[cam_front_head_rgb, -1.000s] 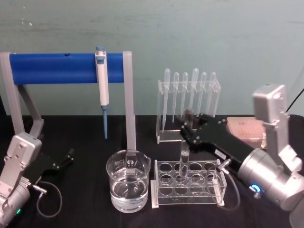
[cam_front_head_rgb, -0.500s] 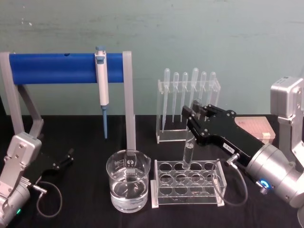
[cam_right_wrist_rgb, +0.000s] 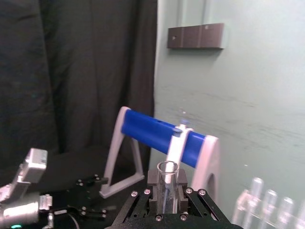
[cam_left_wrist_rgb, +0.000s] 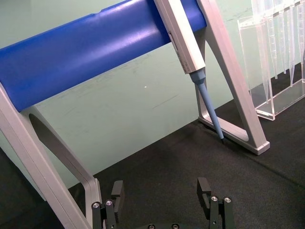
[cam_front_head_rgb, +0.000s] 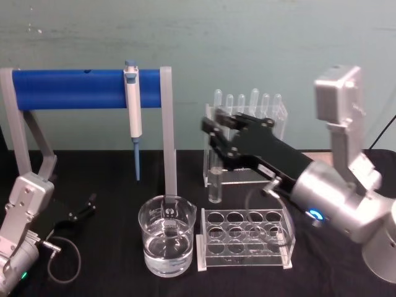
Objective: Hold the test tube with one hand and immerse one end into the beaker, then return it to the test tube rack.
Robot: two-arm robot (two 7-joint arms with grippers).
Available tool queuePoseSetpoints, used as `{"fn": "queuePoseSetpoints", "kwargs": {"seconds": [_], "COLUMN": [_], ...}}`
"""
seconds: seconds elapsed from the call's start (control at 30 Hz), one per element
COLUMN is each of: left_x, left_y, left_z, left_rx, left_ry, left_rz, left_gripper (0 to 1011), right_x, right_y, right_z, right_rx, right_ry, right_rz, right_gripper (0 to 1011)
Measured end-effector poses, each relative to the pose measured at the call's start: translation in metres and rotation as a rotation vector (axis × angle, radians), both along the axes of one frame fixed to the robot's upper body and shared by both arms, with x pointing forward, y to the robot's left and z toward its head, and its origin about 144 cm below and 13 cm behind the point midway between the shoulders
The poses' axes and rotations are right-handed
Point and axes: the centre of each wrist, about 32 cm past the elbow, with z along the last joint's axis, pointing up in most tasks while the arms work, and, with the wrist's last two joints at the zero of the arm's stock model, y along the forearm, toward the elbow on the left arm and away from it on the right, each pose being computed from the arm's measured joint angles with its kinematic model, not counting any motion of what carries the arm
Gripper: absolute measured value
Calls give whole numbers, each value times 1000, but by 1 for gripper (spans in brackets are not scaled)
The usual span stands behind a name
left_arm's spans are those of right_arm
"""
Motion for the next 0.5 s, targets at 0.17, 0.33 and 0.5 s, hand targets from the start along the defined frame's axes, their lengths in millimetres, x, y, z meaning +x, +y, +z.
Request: {"fn": "queuePoseSetpoints", "kwargs": {"seconds": [0.17, 0.33, 0.5], "left_x": [0, 0, 0], "left_y": [0, 0, 0], "left_z": [0, 0, 0], "left_rx": [0, 0, 0], "left_ry": [0, 0, 0], "left_rz": [0, 0, 0], "left_gripper": [1000, 1000, 1000], "right_x": [8, 14, 20], "right_y": [21, 38, 52], "right_z": [4, 2, -10], "right_rx": [3, 8, 8], "right_ry": [13, 24, 57], "right_rz": [39, 59, 63], "right_gripper": [230, 230, 230]}}
